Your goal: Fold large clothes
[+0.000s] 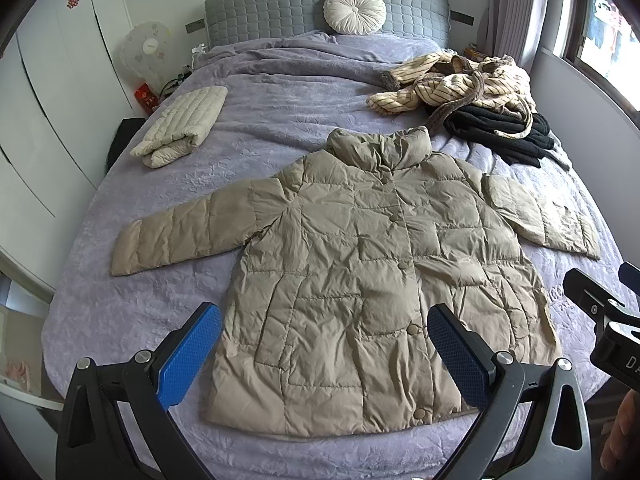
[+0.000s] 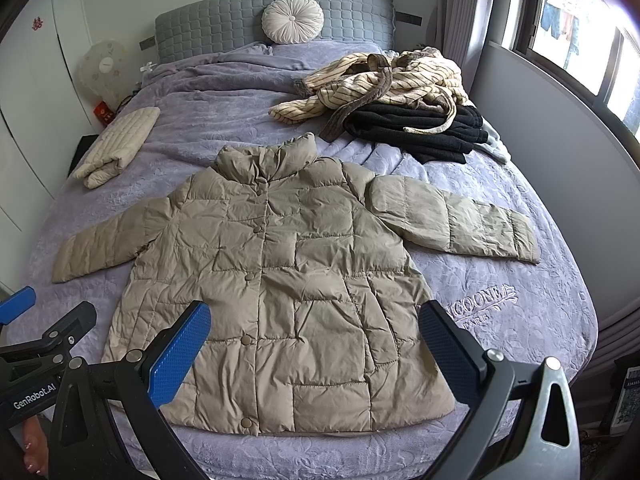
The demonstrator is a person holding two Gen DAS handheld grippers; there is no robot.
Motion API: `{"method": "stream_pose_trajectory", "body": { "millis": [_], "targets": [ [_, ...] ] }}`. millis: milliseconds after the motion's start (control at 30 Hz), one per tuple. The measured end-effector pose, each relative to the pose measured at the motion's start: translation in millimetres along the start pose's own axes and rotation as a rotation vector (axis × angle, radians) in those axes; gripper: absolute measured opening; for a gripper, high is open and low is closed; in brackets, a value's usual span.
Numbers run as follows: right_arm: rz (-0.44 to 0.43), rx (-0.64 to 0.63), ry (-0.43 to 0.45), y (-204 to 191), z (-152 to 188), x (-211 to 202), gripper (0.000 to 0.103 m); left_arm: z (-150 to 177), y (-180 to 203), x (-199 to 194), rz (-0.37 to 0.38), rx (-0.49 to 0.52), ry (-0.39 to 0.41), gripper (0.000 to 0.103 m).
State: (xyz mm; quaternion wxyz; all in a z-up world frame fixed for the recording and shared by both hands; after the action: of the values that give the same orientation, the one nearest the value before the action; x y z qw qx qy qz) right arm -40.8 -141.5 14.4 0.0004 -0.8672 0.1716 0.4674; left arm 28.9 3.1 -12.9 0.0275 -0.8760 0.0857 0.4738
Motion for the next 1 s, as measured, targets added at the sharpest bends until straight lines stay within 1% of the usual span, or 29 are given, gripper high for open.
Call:
{"method": "stream_pose_trajectory", "body": {
  "millis": [400, 467, 600, 733, 833, 1000],
  "targets": [
    [-0.001, 0.0, -0.001, 0.9, -0.7, 1.0, 0.103, 1.8, -0.5, 1.1, 0.001, -0.001, -0.003, 0.103],
    [-0.002, 0.001, -0.003, 1.0, -0.8, 1.2, 0.103, 7.1, -1.1, 2.2, 0.001, -0.003, -0.007, 0.103],
    [-0.007, 0.004, -0.01, -4.8, 1.0, -1.1, 0.103, 8.2, -1.0, 2.0, 0.007, -0.006, -0.008, 0.103],
    [-0.045, 0.004, -0.016, -14.9, 0.8, 2.7, 0.103, 13.5, -6.4, 7.2, 0.027, -0.036, -0.029, 0.103],
    [-0.079, -0.002, -0.038, -23.7, 0.9, 14.5, 0.103, 17.1, -14.9, 15.4, 0.039, -0.055, -0.063, 0.103],
    [-0.152, -0.017, -0.082, -46.0, 1.1, 34.5, 0.103, 17.5, -37.0, 27.3, 0.034, -0.077, -0.103, 0.103]
  ]
}}
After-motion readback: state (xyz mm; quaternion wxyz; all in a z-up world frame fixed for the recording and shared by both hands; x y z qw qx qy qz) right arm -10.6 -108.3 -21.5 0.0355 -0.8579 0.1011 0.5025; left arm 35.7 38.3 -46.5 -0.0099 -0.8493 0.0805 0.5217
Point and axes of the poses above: each gripper's, at about its wrist camera, not at the fingertips, and x roughly the way its jaws point, y to its right, z to its underside, the point moved 7 cm from there along x, roughly the way its jaws point, and after that the axes turned 9 degrees about -x, right-handed, at the moved point
